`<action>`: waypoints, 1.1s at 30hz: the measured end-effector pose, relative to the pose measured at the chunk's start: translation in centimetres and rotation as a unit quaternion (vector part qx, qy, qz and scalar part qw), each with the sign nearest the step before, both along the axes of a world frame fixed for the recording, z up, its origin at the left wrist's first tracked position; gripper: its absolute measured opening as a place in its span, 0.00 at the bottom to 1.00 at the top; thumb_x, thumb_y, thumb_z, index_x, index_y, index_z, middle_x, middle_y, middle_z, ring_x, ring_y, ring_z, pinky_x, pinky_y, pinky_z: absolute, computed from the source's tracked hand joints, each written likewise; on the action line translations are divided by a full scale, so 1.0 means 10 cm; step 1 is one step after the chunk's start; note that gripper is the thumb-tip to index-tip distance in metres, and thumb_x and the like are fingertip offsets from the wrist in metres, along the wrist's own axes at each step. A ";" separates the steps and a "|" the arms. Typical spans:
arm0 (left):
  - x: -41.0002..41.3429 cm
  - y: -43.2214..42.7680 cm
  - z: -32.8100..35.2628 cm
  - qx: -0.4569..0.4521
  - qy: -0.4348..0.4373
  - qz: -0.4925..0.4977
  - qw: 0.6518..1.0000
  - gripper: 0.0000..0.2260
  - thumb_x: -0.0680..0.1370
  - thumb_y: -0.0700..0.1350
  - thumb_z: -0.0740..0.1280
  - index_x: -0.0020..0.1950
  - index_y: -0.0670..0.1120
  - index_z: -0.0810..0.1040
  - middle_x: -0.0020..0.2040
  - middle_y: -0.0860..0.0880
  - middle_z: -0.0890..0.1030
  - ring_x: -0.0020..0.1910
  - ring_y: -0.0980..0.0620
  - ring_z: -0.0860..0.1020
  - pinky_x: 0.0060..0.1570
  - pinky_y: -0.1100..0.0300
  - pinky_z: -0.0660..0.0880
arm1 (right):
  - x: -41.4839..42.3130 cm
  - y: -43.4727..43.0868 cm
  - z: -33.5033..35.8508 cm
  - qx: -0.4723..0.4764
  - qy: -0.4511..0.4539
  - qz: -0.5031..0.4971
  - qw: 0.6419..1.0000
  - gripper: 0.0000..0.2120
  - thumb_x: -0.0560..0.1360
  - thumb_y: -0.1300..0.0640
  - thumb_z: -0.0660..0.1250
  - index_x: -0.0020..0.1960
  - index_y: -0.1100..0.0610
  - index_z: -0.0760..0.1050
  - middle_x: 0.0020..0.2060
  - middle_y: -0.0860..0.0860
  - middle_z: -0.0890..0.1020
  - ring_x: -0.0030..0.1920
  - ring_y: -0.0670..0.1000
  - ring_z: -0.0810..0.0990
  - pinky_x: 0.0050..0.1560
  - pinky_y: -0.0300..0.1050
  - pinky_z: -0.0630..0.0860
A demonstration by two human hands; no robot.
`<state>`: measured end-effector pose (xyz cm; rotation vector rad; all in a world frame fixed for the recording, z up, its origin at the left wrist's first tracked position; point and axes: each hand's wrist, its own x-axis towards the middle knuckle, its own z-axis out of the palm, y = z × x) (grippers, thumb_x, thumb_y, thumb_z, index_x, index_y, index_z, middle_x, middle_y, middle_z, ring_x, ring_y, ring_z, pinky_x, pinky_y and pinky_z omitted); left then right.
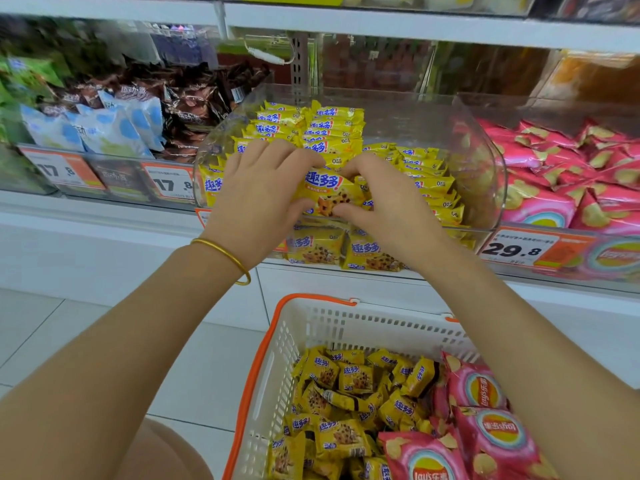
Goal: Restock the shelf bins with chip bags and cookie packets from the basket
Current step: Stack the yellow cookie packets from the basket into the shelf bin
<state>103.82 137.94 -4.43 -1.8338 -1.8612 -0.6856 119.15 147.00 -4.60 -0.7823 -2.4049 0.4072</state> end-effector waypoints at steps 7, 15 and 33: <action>-0.09 -0.05 0.02 -0.019 0.019 0.007 1.000 0.17 0.66 0.43 0.76 0.52 0.44 0.77 0.52 0.42 0.75 0.50 0.39 0.71 0.47 0.47 0.67 | -0.04 0.00 0.07 -0.034 0.009 0.045 0.998 0.11 0.78 0.53 0.63 0.58 0.55 0.75 0.51 0.48 0.74 0.50 0.45 0.71 0.49 0.38 0.67; -0.12 -0.06 0.03 0.012 0.026 0.002 1.000 0.09 0.69 0.47 0.67 0.45 0.44 0.79 0.48 0.46 0.78 0.50 0.44 0.69 0.47 0.51 0.65 | -0.13 0.06 0.14 -0.113 0.062 -0.003 0.992 0.20 0.79 0.56 0.59 0.39 0.72 0.73 0.36 0.68 0.76 0.40 0.66 0.75 0.43 0.62 0.75; 0.29 -0.19 -0.23 -0.030 0.118 0.040 0.992 0.21 0.70 0.41 0.61 0.64 0.41 0.75 0.59 0.42 0.77 0.58 0.41 0.71 0.55 0.50 0.64 | -0.10 0.15 0.18 -0.367 0.181 -0.020 0.912 0.05 0.72 0.67 0.70 0.45 0.59 0.80 0.36 0.52 0.81 0.36 0.48 0.80 0.37 0.41 0.80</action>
